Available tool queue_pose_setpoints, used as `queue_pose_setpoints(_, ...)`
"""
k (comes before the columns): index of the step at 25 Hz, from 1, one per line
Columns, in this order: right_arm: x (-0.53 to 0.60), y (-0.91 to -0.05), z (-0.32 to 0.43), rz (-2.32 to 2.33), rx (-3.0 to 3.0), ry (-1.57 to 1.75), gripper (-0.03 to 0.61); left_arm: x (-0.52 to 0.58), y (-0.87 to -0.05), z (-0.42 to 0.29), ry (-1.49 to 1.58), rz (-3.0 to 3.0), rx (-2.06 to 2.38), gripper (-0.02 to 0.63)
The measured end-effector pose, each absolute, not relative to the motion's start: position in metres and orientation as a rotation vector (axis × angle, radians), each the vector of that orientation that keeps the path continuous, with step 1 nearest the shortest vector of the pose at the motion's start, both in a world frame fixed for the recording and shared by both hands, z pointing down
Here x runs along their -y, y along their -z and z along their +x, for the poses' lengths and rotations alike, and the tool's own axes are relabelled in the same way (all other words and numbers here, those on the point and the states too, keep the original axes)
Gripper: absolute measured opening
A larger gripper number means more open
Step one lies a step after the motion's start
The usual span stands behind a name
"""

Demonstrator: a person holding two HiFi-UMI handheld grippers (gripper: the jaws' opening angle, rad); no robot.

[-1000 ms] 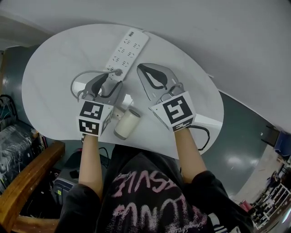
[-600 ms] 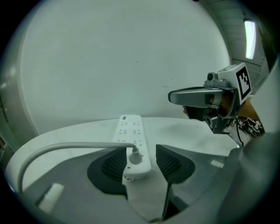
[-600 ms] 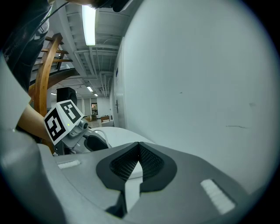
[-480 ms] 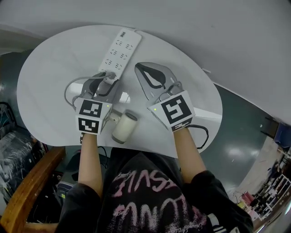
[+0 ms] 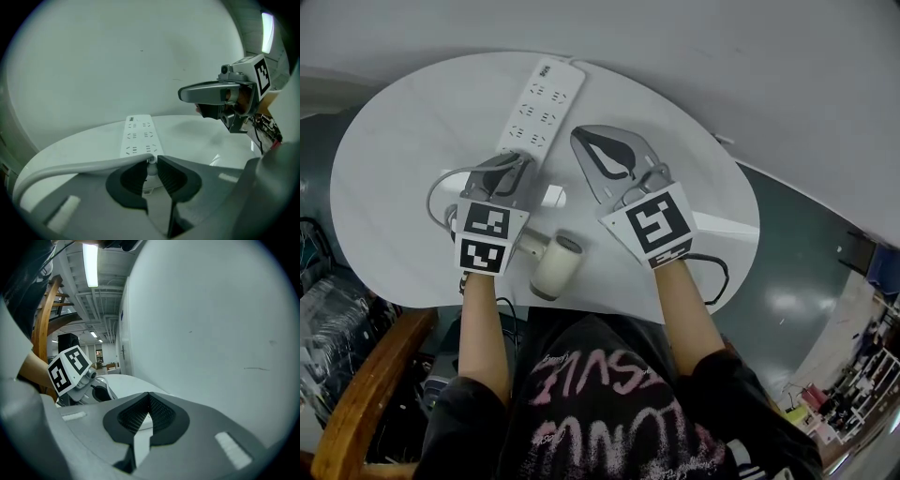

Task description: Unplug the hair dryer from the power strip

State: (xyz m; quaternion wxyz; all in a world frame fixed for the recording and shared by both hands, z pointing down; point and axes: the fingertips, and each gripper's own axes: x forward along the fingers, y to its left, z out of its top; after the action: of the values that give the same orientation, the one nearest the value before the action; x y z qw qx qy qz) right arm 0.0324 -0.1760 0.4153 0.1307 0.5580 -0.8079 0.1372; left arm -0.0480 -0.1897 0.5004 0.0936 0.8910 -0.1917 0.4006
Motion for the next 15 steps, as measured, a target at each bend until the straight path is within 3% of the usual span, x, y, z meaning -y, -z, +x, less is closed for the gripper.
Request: queue_pose_setpoints(15, 0.216, -0.449, -0.004, 1.393, 2.376, -0.395, 0.020, 0.189, -0.500, -0.048, -1.196, 2.630, 0.521, 0.066)
